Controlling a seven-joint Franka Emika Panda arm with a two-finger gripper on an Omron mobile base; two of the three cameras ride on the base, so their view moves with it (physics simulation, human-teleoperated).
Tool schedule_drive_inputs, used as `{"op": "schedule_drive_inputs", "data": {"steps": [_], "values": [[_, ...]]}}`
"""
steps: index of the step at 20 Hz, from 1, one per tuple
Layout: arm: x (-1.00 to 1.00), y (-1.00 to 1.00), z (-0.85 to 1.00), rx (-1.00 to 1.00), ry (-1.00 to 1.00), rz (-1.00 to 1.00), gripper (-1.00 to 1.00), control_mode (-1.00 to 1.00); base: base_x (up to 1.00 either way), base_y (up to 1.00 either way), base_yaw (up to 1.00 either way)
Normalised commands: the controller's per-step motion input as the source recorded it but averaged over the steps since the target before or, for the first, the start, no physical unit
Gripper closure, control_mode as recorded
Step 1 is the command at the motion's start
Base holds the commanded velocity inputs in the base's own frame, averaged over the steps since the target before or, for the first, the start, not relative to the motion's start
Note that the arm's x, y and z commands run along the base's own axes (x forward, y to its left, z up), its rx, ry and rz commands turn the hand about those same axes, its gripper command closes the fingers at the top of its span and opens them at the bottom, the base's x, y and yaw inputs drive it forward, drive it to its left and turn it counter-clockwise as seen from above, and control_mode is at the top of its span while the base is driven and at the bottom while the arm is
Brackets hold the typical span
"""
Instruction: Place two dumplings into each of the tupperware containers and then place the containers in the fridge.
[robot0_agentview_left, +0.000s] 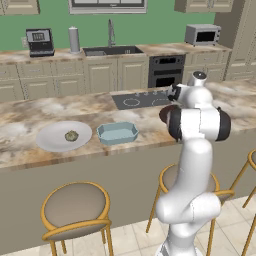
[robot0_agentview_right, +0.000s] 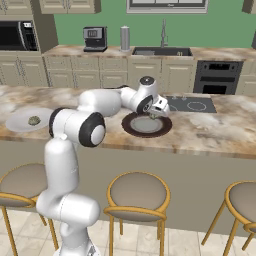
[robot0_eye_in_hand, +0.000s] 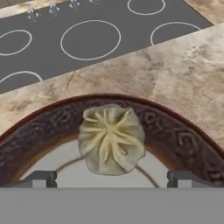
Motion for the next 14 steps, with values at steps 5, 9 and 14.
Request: {"op": "schedule_drive_inputs", "data": {"steps": [5,9,14], "values": [[0.29,-0.03,-0.23,0.0,0.04,0.0,-1.0,-1.0,0.0,0.0,0.0],[0.2,0.0,-0.18,0.0,0.05,0.0,-1.0,-1.0,0.0,0.0,0.0],[0.05,0.0,-0.21,0.0,0.07,0.0,1.0,-1.0,0.0,0.0,0.0]]}}
